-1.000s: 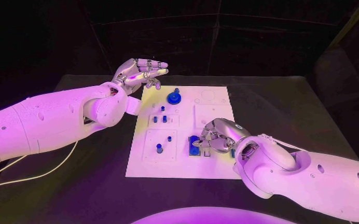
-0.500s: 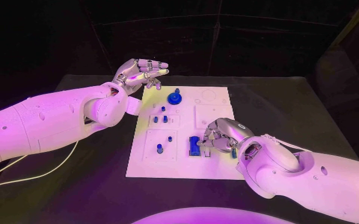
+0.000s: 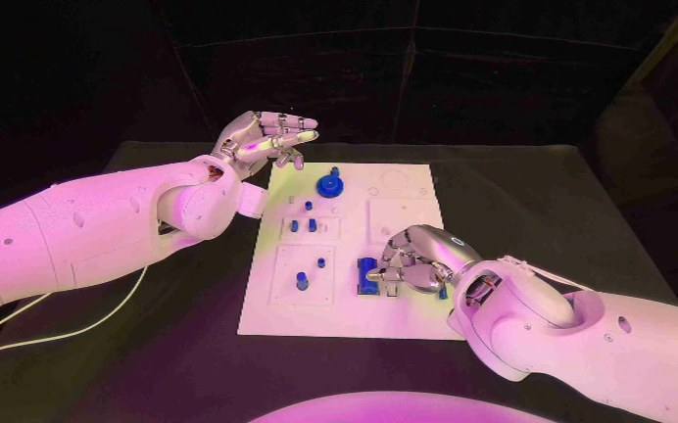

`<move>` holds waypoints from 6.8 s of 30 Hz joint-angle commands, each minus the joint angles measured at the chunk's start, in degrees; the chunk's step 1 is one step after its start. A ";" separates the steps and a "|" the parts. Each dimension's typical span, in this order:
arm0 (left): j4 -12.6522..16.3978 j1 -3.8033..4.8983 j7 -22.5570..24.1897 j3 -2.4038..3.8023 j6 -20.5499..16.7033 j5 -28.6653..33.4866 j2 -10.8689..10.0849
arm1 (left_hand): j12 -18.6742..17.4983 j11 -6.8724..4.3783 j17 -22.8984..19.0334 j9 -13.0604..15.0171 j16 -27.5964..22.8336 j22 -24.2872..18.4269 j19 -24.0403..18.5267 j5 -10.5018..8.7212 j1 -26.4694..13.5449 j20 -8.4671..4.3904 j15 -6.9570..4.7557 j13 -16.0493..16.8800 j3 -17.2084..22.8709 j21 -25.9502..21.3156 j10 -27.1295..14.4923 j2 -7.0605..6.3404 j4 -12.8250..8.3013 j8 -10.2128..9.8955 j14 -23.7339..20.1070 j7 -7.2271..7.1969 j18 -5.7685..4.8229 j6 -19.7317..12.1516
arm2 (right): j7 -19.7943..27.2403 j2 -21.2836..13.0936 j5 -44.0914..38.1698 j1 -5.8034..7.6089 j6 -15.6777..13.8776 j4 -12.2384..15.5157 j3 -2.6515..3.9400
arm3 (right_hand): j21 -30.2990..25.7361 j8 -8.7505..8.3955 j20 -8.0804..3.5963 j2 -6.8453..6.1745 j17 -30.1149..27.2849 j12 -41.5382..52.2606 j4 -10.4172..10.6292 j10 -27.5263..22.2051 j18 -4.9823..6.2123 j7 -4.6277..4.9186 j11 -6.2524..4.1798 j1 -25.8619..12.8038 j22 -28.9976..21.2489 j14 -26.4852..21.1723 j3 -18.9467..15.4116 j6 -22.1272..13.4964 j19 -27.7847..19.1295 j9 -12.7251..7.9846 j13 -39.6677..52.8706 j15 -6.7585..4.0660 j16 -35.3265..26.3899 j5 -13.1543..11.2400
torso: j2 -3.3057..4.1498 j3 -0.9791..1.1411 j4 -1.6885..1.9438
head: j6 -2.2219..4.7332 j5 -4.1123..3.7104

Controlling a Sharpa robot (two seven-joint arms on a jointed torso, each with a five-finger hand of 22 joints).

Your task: Assemble the parts on the task board

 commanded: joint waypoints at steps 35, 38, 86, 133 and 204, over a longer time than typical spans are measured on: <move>0.24 0.09 0.26 0.04 0.49 0.11 -0.12 | 0.30 -0.26 -0.08 0.04 -0.06 -0.09 -0.37 -0.09 0.13 -0.02 -0.29 0.06 -0.21 -0.34 -0.12 0.28 -0.08 0.33 -0.31 -0.19 0.41 0.06 | -3.70 1.89 -2.30 0.07 3.92 -2.26 0.00 | 0.18 0.92 -0.27 1.53 0.14 0.06 -2.13 0.56 -0.47 -0.32 -0.32 3.49 7.99 3.37 0.25 -0.19 -0.19 0.01 0.39 -0.33 0.19 -1.72 | 0.00 0.02 0.07 | -0.49 0.22; 0.25 0.09 0.26 0.04 0.50 0.11 -0.14 | 0.30 -0.26 -0.08 0.04 -0.06 -0.09 -0.37 -0.09 0.13 -0.02 -0.29 0.06 -0.21 -0.34 -0.12 0.28 -0.08 0.33 -0.31 -0.19 0.41 0.06 | -2.57 1.57 -1.60 0.06 2.92 -1.87 0.00 | 0.05 0.81 -0.27 1.45 -0.01 -0.23 -1.90 0.41 -0.43 -0.20 -0.24 3.06 7.85 3.34 -0.08 -0.42 -0.32 -0.07 0.17 -0.29 0.09 -1.45 | -0.03 0.02 0.03 | -0.47 0.22; 0.21 0.04 0.22 -0.32 0.87 0.11 0.08 | 0.48 -0.27 -0.22 0.03 -0.10 -0.09 -0.38 -0.09 0.12 -0.04 -0.29 0.04 -0.23 -0.37 -0.21 0.39 -0.10 0.43 -0.37 -0.19 0.39 0.07 | -6.46 -11.37 -6.40 -0.24 11.11 -0.78 -0.10 | 0.01 -9.63 1.42 1.11 0.55 -1.48 2.69 -0.14 -0.44 2.13 1.79 -0.96 8.03 3.40 -4.58 -0.48 -0.25 -5.29 -0.41 1.46 0.21 2.18 | 0.00 0.01 0.04 | -0.24 -2.64; 0.43 0.04 0.05 -0.37 1.75 0.11 -0.27 | 0.62 -0.28 -0.38 0.04 -0.15 -0.09 -0.39 -0.10 0.12 -0.05 -0.29 0.03 -0.25 -0.39 -0.28 0.46 -0.12 0.54 -0.44 -0.24 0.39 0.14 | -10.98 -8.95 -9.57 -1.81 7.44 1.86 -0.03 | -0.30 -13.80 0.48 3.67 1.22 -4.16 -4.05 -1.28 -0.42 1.29 0.83 10.18 8.03 3.41 6.45 3.09 -0.31 -6.29 -1.70 0.58 0.11 15.30 | -0.02 -0.05 0.29 | -0.37 -2.30; 0.67 0.09 -0.47 -0.37 2.34 0.11 -0.22 | 0.77 -0.24 -0.51 0.01 -0.16 -0.11 -0.43 -0.11 -0.23 -0.03 -0.25 -0.03 -0.49 -0.47 -0.61 0.46 0.02 0.65 -0.53 -0.24 0.36 0.08 | -11.18 0.18 -2.10 -1.75 0.28 -1.64 0.05 | 0.19 -13.77 0.18 -3.28 1.93 -2.55 7.10 1.22 -0.62 0.37 0.33 -9.83 8.92 3.61 8.44 6.87 0.43 -3.87 0.53 0.18 0.09 -3.56 | 0.00 -0.01 0.09 | -0.63 -1.33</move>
